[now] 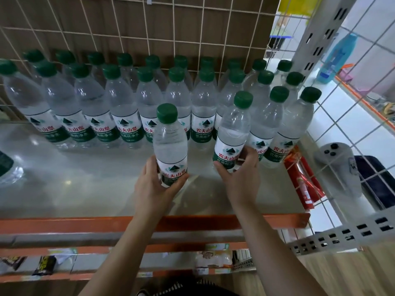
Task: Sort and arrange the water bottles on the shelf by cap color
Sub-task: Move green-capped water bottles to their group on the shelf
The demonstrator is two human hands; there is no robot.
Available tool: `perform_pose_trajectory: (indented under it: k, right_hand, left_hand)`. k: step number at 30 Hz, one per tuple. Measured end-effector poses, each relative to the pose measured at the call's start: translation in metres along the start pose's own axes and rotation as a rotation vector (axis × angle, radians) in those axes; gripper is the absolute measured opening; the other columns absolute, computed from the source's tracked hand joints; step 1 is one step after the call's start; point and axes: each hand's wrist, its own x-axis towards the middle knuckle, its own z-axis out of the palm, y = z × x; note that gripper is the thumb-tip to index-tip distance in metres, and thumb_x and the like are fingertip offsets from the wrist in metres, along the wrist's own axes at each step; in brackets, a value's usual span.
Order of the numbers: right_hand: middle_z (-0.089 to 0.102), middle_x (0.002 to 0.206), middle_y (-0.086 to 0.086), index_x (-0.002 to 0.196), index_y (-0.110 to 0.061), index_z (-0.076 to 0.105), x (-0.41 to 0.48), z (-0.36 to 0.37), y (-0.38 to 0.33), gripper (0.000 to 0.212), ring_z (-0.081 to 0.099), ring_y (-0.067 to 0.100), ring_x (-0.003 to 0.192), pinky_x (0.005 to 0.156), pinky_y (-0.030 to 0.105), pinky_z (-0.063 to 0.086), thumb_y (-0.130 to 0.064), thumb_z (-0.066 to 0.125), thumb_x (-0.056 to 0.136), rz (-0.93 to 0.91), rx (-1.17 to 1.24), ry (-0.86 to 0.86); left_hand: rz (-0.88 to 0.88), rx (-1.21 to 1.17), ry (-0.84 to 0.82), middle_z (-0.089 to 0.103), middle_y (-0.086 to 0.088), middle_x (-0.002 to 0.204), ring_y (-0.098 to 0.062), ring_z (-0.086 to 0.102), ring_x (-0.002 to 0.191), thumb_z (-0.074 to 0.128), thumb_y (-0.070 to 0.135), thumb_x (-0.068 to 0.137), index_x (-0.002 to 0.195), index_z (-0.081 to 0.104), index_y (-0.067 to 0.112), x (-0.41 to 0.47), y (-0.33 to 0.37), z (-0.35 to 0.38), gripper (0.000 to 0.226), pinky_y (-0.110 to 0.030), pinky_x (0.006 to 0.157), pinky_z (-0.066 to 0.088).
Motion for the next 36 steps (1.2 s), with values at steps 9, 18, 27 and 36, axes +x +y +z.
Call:
perform_pose_trajectory:
  k: [9, 18, 27, 36]
  right_hand:
    - [0.059, 0.115, 0.009, 0.119, -0.004, 0.048, 0.002, 0.006, -0.004, 0.071, 0.059, 0.026, 0.099, 0.074, 0.040, 0.052, -0.035, 0.087, 0.068, -0.017, -0.011, 0.071]
    - [0.055, 0.083, -0.005, 0.091, -0.017, 0.047, 0.012, 0.012, 0.005, 0.042, 0.053, 0.018, 0.071, 0.060, 0.028, 0.033, -0.040, 0.078, 0.076, -0.006, -0.099, 0.040]
    - [0.061, 0.084, 0.001, 0.087, -0.011, 0.061, 0.002, -0.011, 0.015, 0.014, 0.058, 0.017, 0.073, 0.060, 0.028, 0.043, -0.023, 0.066, 0.091, -0.167, -0.112, -0.153]
    - [0.062, 0.098, 0.004, 0.093, -0.010, 0.063, -0.018, -0.031, 0.028, 0.014, 0.054, 0.021, 0.093, 0.077, 0.033, 0.046, -0.022, 0.065, 0.087, -0.310, -0.257, -0.413]
  left_hand:
    - [0.012, 0.053, -0.085, 0.066, 0.001, 0.116, -0.017, 0.064, 0.098, 0.063, 0.078, 0.060, 0.119, 0.045, 0.026, 0.004, 0.004, -0.012, 0.081, -0.047, 0.078, 0.058]
    - [0.026, -0.114, -0.051, 0.062, 0.010, 0.122, 0.001, 0.060, 0.106, 0.071, 0.064, 0.069, 0.132, 0.044, 0.025, 0.004, 0.008, -0.019, 0.079, -0.020, 0.081, 0.056]
    - [0.097, -0.136, -0.118, 0.061, 0.017, 0.115, 0.009, 0.056, 0.096, 0.068, 0.065, 0.071, 0.128, 0.045, 0.028, 0.040, 0.018, 0.006, 0.072, -0.011, 0.073, 0.050]
    - [0.161, -0.110, -0.117, 0.064, 0.014, 0.110, -0.003, 0.059, 0.098, 0.079, 0.047, 0.076, 0.124, 0.053, 0.024, 0.074, 0.030, 0.054, 0.060, -0.010, 0.076, 0.042]
